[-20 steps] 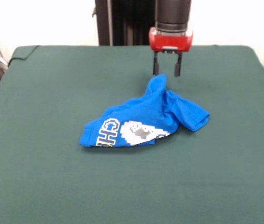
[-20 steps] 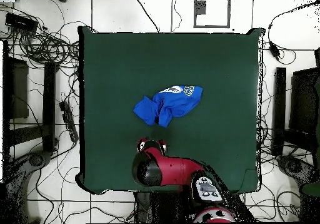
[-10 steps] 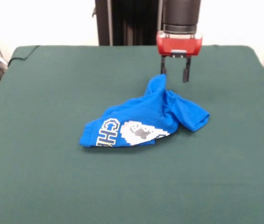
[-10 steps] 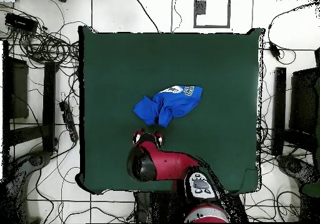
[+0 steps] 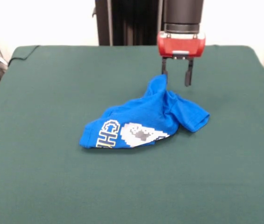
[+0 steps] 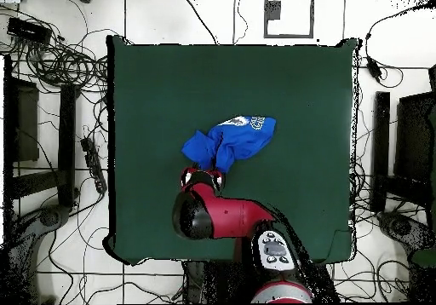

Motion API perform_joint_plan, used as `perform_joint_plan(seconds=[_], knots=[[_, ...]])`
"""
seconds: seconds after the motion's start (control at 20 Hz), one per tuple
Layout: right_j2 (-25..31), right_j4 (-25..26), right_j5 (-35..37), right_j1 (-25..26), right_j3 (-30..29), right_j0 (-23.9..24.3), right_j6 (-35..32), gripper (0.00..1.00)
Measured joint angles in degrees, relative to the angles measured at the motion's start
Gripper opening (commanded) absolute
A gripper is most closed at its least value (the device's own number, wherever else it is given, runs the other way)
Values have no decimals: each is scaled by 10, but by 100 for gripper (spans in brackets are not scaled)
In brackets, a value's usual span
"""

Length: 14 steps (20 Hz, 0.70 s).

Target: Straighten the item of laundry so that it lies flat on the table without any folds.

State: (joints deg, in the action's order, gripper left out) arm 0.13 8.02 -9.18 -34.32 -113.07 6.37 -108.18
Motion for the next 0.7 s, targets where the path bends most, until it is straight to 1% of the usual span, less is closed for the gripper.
perform_joint_plan(seconds=[0.7], knots=[[0,0,0,0,24,0,0,100]])
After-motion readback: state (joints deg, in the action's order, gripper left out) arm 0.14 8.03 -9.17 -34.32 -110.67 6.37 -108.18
